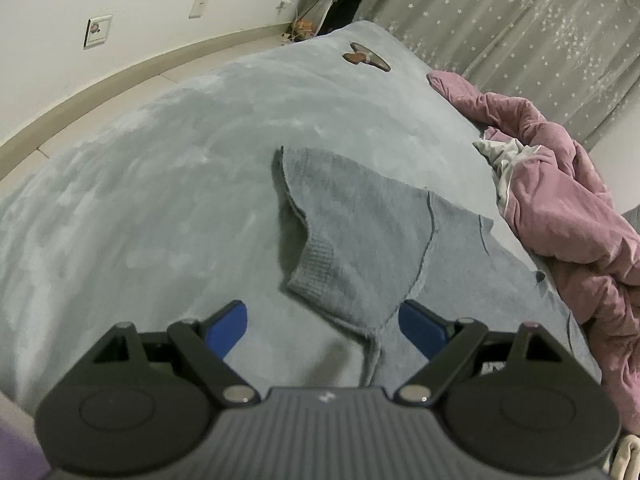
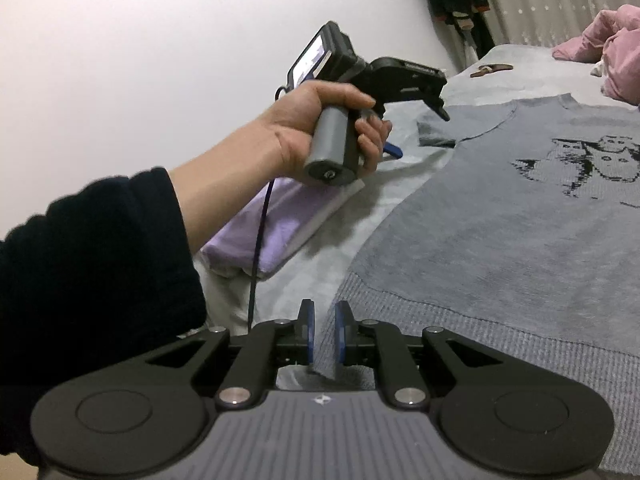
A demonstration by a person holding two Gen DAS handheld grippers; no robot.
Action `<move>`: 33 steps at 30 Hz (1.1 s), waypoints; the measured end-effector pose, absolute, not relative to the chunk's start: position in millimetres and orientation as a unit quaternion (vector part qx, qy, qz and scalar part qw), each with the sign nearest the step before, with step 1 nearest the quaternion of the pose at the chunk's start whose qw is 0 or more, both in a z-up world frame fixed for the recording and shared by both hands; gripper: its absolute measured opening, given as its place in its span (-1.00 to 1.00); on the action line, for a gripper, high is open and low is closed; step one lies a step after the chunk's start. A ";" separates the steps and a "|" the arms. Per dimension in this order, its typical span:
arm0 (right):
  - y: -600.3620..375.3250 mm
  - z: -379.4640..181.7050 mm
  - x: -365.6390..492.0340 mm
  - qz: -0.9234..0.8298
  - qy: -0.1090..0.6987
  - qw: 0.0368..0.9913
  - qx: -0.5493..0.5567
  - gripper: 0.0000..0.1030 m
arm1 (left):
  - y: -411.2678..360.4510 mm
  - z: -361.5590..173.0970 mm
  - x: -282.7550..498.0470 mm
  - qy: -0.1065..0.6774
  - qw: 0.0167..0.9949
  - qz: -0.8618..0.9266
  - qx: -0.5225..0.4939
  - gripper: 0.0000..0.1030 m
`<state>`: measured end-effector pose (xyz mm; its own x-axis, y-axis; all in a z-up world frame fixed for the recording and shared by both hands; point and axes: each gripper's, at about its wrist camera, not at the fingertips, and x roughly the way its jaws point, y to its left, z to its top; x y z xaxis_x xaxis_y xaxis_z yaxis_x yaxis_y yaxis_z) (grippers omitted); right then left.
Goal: Fold clothes
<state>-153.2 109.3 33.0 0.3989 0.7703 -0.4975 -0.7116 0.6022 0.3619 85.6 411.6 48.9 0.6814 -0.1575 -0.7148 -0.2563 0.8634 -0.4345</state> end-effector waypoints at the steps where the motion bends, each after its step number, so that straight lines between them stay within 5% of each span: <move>1: 112.7 33.5 -154.0 0.444 0.319 0.837 0.039 -0.75 | 411.3 48.3 87.7 0.398 0.880 0.029 -0.258 0.69; 13: 123.5 35.3 -169.0 0.432 0.313 0.845 0.013 -0.73 | 411.2 44.2 108.5 0.395 0.879 0.047 -0.264 0.67; 15: 122.9 34.6 -173.1 0.431 0.315 0.846 0.012 -0.67 | 408.5 43.9 113.8 0.400 0.881 0.040 -0.250 0.46; 20: 121.4 32.9 -183.3 0.426 0.320 0.846 0.007 -0.65 | 399.2 42.3 125.3 0.403 0.891 0.040 -0.207 0.38; 22: 121.8 34.2 -186.5 0.425 0.319 0.847 0.006 -0.65 | 395.6 42.2 129.7 0.404 0.893 0.038 -0.194 0.15; 24: 122.1 34.1 -189.3 0.424 0.321 0.847 0.007 -0.65 | 393.4 41.1 134.5 0.409 0.893 0.045 -0.180 -0.44; 27: 121.2 32.1 -192.0 0.424 0.322 0.846 0.007 -0.65 | 401.1 38.0 136.3 0.410 0.891 0.053 -0.189 -0.83; 33: 116.6 31.0 -195.8 0.425 0.321 0.846 0.012 -0.65 | 411.6 41.4 133.3 0.398 0.891 0.052 -0.213 -0.86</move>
<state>-195.8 116.6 31.0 0.4329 0.7268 -0.5332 -0.7116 0.6387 0.2927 133.3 411.6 41.4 0.6777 -0.0762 -0.7314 -0.2628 0.9038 -0.3377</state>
